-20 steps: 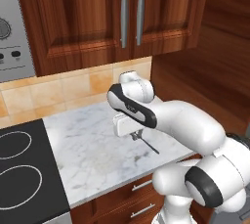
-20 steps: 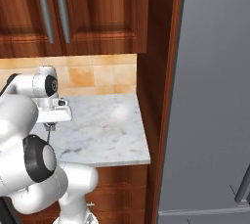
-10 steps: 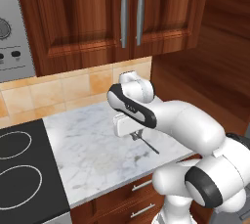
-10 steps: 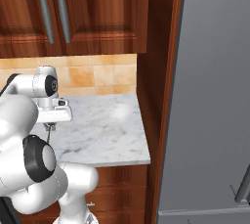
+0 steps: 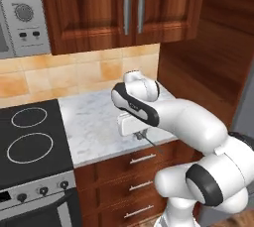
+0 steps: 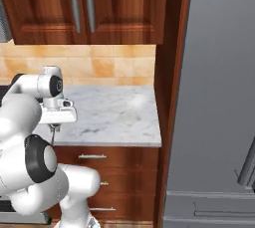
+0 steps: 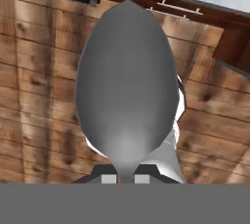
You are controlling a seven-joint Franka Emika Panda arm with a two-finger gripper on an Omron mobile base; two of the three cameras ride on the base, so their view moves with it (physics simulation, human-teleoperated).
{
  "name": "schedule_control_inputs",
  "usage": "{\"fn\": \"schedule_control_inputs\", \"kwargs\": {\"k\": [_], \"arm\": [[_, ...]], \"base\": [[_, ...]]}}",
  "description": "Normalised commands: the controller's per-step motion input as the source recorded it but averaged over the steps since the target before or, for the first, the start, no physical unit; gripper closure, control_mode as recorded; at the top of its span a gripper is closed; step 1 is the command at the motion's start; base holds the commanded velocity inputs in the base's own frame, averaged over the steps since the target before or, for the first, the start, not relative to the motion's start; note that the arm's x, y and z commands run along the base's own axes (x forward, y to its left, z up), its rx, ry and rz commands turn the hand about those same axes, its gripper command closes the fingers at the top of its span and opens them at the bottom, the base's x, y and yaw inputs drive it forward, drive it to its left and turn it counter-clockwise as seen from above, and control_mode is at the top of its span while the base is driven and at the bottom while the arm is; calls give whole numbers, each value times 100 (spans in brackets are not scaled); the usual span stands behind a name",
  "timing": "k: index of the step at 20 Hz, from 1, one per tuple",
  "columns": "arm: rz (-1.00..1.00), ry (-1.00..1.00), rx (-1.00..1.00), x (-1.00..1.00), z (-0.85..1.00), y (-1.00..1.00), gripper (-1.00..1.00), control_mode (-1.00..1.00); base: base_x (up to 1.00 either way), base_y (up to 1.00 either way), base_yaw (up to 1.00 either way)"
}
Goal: Take the fork and place it on the left side of the plate. Then take the spoon and place it on the right side of the plate. Make sure they're directly next to the plate.
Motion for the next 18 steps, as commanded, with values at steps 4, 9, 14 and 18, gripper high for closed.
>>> {"fn": "schedule_control_inputs", "kwargs": {"k": [4,9,14,18], "arm": [[0,0,0,0,0,0,100,100],[0,0,0,0,0,0,100,100],[0,0,0,0,0,0,100,100],[0,0,0,0,0,0,100,100]], "base": [[-11,4,100],[-6,0,100],[-5,6,100],[-1,25,89]]}}
